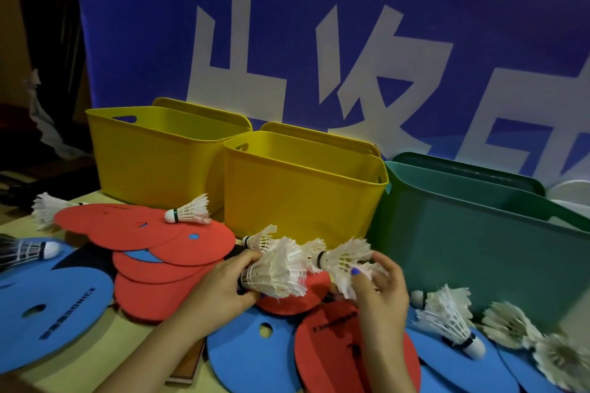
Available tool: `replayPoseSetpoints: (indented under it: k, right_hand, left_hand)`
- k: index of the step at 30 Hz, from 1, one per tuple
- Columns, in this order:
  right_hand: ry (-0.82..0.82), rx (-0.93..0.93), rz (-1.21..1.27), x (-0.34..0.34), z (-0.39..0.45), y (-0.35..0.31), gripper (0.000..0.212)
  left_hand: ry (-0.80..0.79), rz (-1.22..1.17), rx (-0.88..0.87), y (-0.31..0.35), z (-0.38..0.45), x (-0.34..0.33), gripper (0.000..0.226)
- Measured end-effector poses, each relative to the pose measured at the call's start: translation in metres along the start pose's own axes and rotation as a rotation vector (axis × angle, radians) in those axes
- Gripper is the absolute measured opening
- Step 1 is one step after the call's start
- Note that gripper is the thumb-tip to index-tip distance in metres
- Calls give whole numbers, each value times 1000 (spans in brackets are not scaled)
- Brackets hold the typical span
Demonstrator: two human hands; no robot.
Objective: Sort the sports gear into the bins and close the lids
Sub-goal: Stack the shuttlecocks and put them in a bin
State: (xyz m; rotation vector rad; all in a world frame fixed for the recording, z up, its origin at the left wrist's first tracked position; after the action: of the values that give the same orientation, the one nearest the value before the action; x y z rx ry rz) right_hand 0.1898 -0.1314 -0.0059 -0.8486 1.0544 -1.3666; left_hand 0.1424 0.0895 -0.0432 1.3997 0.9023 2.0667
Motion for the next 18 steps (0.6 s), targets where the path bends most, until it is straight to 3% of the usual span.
replayPoseSetpoints:
  k: [4, 10, 15, 18]
  right_hand:
    - [-201, -66, 36, -11, -6, 9, 16]
    - [-124, -120, 143, -7, -3, 7, 12]
    - [-308, -150, 68, -17, -8, 11, 13]
    - [-321, -139, 73, -17, -10, 12, 14]
  left_hand:
    - [-46, 163, -12, -2, -1, -5, 40]
    - [-54, 216, 2, 2, -3, -2, 45]
    - [-65, 231, -33, -4, -1, -4, 43]
    - [-96, 244, -55, -4, -1, -4, 42]
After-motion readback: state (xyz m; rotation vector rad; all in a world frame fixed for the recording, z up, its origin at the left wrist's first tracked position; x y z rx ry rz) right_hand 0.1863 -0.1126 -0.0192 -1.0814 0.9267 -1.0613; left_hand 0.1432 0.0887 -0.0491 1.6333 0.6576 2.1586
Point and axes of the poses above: each hand's wrist, its own z-axis towards the middle knuckle, its own x-axis out of the back of the hand, y = z × x, the point moved 2 cm from there along z, towards the middle knuckle, and after that the axes turned 9 degrees about x, right-handed, at the moved point
